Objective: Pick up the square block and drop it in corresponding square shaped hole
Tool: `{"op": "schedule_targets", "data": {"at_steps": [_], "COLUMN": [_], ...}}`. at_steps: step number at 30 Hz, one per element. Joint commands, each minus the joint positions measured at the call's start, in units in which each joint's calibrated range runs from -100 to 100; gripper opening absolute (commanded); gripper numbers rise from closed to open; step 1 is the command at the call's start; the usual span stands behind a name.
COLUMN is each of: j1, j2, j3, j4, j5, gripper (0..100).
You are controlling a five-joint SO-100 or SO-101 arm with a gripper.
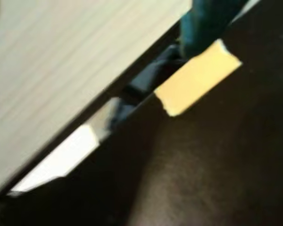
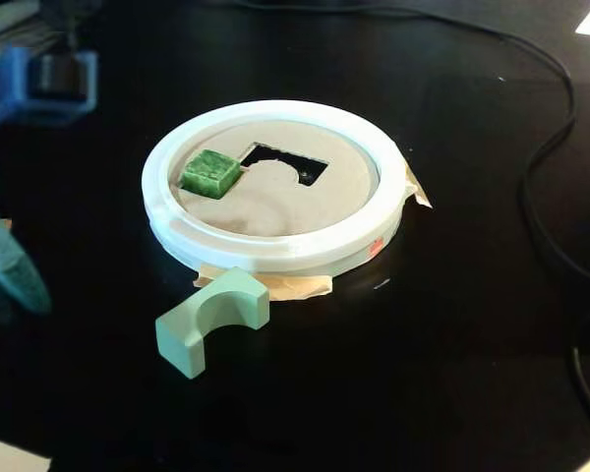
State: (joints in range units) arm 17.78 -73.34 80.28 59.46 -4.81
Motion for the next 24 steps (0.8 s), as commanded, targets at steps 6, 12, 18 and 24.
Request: {"op": "schedule_targets", "data": {"at_steps": [6,12,18,24], "j1": [1.6,-0.1,-0.2,-0.2], "j2": [-18.8,-19.8,-19.8,-19.8], "j3": [14.0,19.1,19.1,19.1], "j4": [-3.9,-5.1,-5.1,-5.1], "j5": [2.8,2.8,2.8,2.8], "gripper": [86,86,86,86]}}
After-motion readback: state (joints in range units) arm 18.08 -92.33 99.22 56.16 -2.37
